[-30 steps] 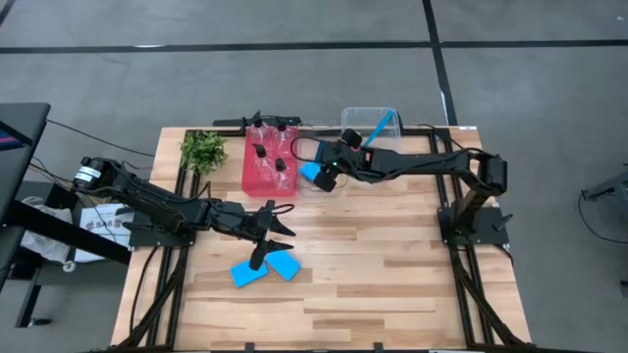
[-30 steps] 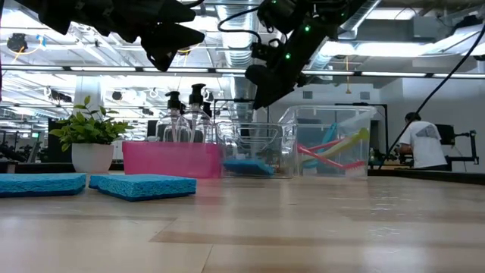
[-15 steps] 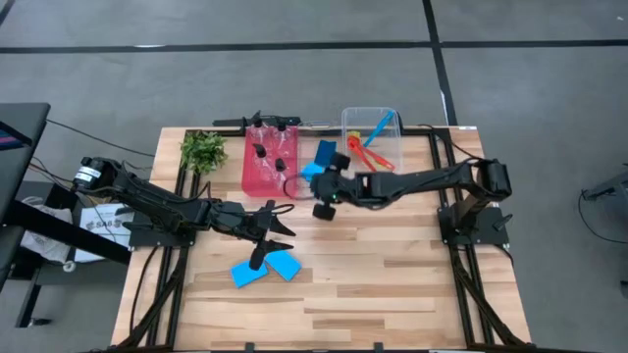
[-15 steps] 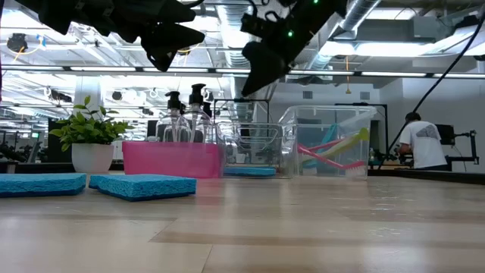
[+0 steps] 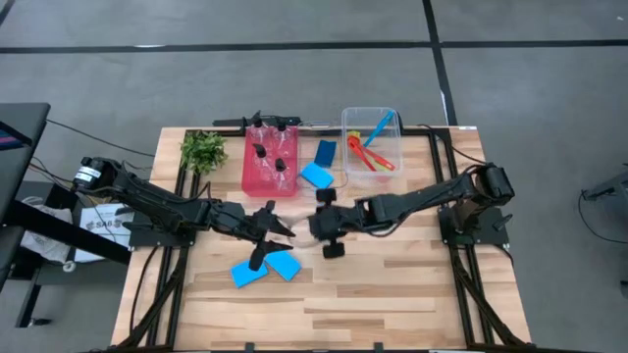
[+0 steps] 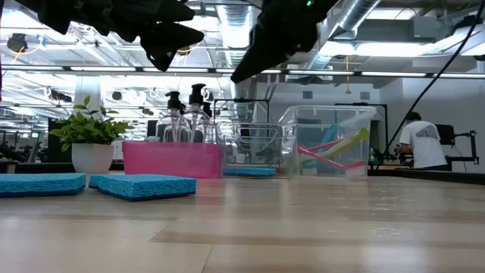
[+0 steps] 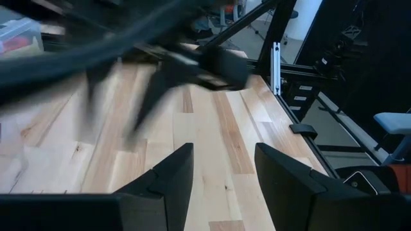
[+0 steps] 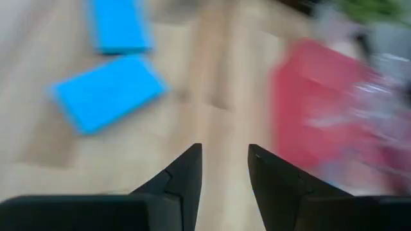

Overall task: Pick & Place Kitchen Sink Supplies
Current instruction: Put the right blue sponge into the left transparent bin

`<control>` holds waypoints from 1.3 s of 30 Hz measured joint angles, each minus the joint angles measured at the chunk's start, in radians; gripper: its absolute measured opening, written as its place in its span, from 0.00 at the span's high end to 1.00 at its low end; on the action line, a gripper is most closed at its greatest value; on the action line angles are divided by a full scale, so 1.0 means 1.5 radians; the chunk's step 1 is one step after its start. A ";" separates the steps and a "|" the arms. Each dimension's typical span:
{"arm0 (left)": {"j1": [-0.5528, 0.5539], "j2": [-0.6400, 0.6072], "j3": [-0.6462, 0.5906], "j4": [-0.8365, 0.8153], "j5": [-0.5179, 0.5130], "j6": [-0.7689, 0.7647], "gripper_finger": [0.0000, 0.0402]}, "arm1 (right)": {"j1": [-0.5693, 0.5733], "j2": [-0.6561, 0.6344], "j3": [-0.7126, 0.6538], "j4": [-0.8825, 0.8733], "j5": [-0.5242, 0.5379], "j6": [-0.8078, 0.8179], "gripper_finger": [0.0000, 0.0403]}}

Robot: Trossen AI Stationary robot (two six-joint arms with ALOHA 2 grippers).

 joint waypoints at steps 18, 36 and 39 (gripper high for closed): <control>0.000 -0.003 0.000 -0.121 0.010 0.003 0.58 | 0.081 0.043 0.000 0.077 -0.057 -0.005 0.71; -0.063 -0.235 -0.076 -0.274 0.070 -0.018 0.58 | 0.115 0.201 0.000 0.215 -0.085 -0.087 0.71; -0.059 -0.266 -0.105 -0.273 0.068 -0.052 0.58 | 0.126 0.219 0.000 0.251 -0.087 -0.125 0.71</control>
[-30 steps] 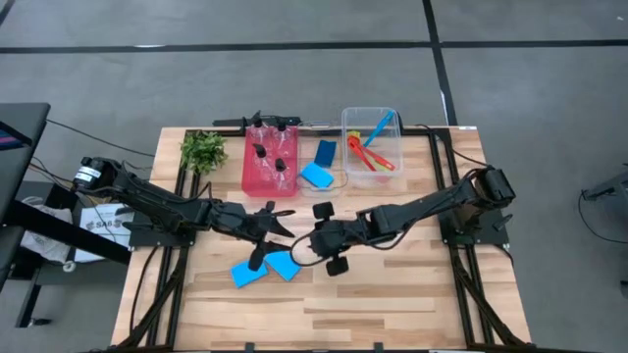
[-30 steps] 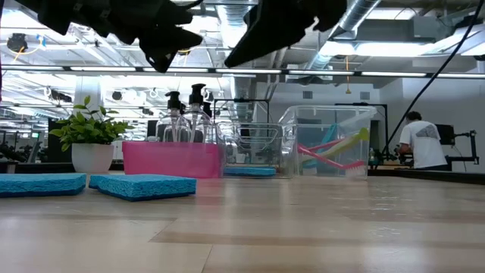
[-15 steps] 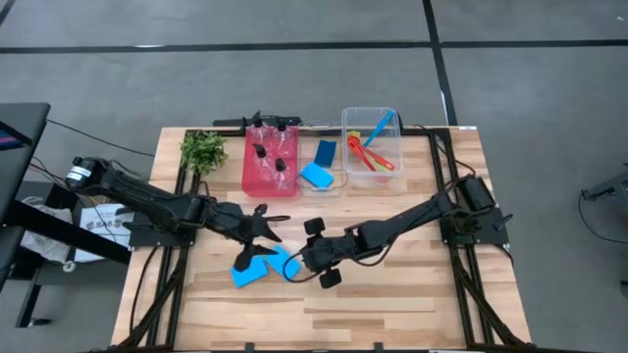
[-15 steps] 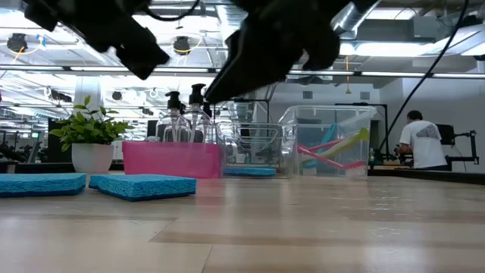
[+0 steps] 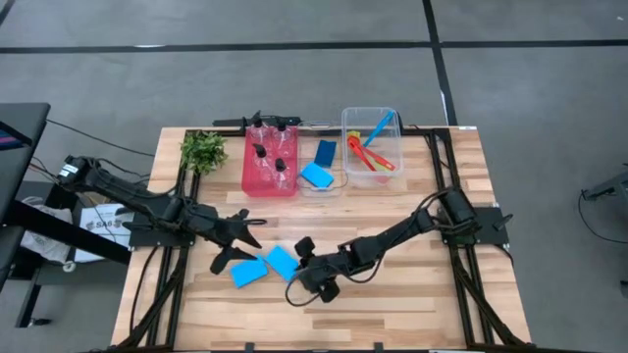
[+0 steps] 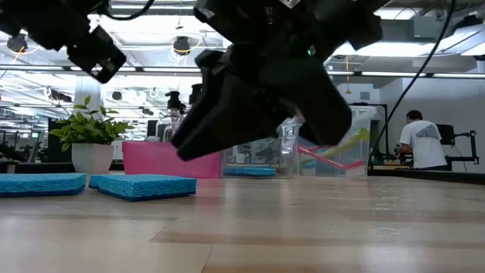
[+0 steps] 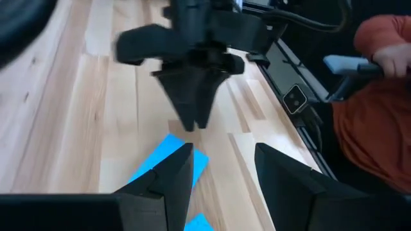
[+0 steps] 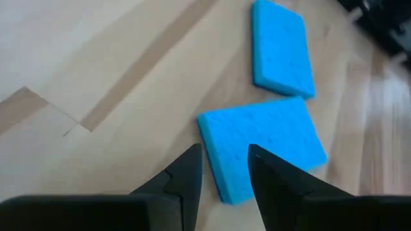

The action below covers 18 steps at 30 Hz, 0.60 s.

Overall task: Pick & Place Kitchen Sink Supplies
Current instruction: Put the right blue sponge into the left transparent bin

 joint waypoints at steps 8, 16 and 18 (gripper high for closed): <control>0.012 -0.035 -0.022 0.011 -0.033 -0.020 0.58 | -0.004 0.049 0.000 0.090 0.003 -0.075 0.70; 0.012 -0.035 -0.023 0.019 -0.036 -0.020 0.58 | -0.057 0.116 0.004 0.111 -0.007 -0.056 0.71; 0.012 -0.035 -0.023 0.019 -0.038 -0.020 0.58 | -0.068 0.141 0.004 0.114 -0.025 -0.027 0.71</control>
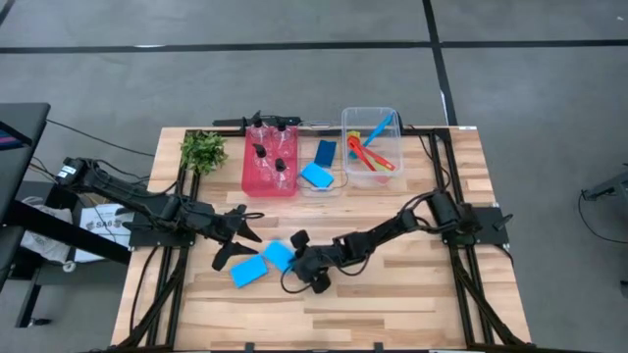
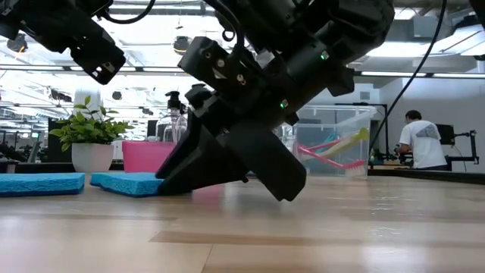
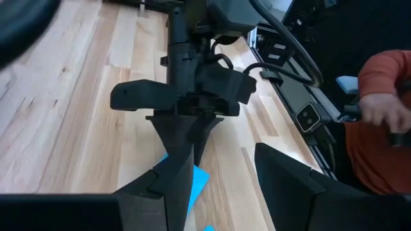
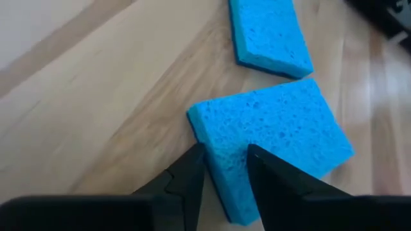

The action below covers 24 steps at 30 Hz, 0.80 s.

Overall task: Pick & Place Kitchen Sink Supplies
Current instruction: Put the right blue sponge into the left transparent bin

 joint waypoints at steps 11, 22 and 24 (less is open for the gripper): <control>0.000 0.000 0.000 0.008 -0.003 0.002 0.58 | -0.002 0.095 0.003 0.049 -0.039 0.140 0.97; 0.000 0.000 0.000 0.014 -0.005 0.001 0.58 | 0.012 0.094 -0.005 0.102 -0.046 0.166 0.98; 0.000 0.000 0.000 0.014 -0.005 0.002 0.58 | 0.012 0.094 -0.005 0.101 -0.046 0.175 0.98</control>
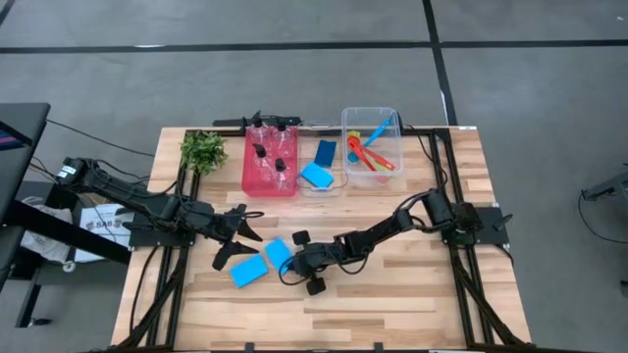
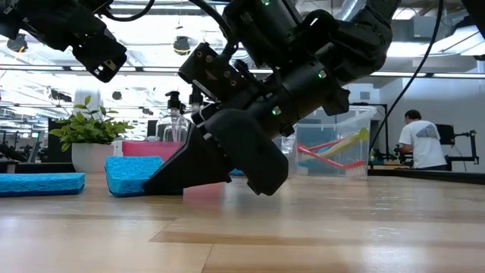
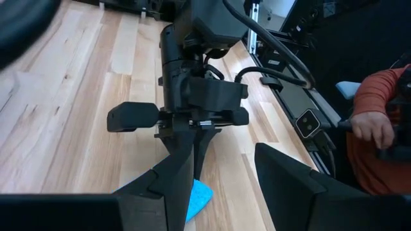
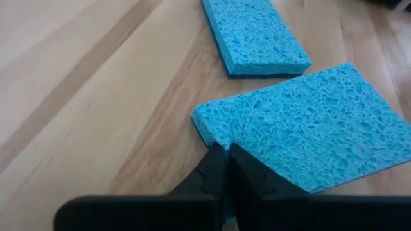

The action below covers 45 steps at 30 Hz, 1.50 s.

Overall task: Pick & Place Kitchen Sink Supplies
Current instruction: Put the right blue sponge into the left transparent bin

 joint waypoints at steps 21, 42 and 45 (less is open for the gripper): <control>0.000 0.000 0.000 0.003 0.000 0.000 0.58 | 0.030 -0.111 -0.002 -0.103 0.065 -0.012 1.00; 0.000 0.000 0.000 0.013 -0.015 0.000 0.58 | 0.199 -0.399 -0.004 -0.256 0.581 -0.199 1.00; 0.000 0.000 0.000 0.015 -0.027 0.000 0.58 | 0.189 -0.416 -0.003 -0.254 0.646 -0.233 1.00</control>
